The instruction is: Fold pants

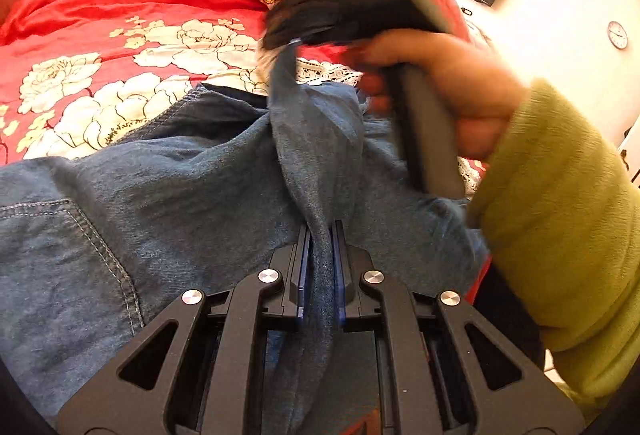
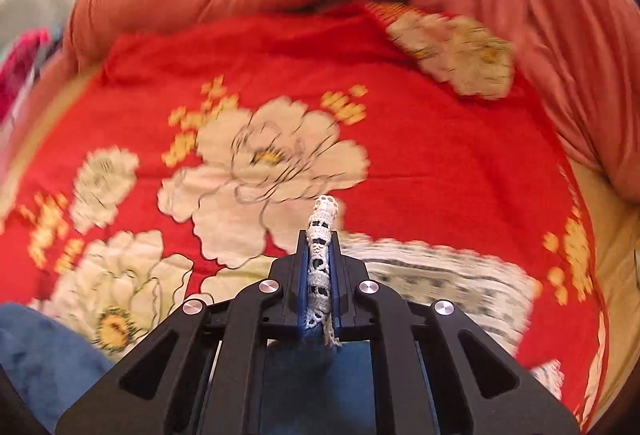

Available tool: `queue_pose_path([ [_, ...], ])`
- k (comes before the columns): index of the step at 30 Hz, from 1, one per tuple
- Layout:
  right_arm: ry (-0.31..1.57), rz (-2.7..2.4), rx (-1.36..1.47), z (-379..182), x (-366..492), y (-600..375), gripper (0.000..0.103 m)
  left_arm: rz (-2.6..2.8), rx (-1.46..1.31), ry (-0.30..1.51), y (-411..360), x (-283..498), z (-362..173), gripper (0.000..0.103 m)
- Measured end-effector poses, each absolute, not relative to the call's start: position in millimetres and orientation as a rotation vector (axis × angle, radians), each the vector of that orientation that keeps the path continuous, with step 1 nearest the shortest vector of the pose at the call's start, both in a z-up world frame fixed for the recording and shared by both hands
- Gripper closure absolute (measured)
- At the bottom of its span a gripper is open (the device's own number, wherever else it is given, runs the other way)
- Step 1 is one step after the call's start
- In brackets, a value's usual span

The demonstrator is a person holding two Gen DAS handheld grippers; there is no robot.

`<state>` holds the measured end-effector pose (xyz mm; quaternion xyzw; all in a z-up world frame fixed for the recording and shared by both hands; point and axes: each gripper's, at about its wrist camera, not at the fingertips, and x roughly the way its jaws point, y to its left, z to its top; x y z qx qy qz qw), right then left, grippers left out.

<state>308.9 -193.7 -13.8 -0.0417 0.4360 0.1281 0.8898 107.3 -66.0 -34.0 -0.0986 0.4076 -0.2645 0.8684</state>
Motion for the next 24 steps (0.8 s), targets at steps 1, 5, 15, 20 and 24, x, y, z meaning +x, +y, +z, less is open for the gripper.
queue_pose_path([
  [1,0.884,0.262,-0.039,-3.8,302.0,-208.9,0.095,-0.549,-0.201,0.851,-65.6,106.8,-33.5,0.099],
  [5,0.829,0.245,0.134,24.8,268.7,-265.0,0.096,-0.527,-0.167,0.831,-65.2,101.3,-30.4,0.098],
  [15,0.819,0.177,0.505,30.1,150.0,-384.0,0.096,-0.547,-0.075,0.754,-65.5,83.4,-13.9,0.098],
  [20,0.862,0.177,0.616,-2.6,108.8,-402.6,0.096,-0.565,0.007,0.728,-73.1,76.1,-11.0,0.098],
  [24,0.885,0.187,0.637,-13.6,96.0,-406.7,0.093,-0.574,0.016,0.753,-75.2,79.4,-16.9,0.098],
])
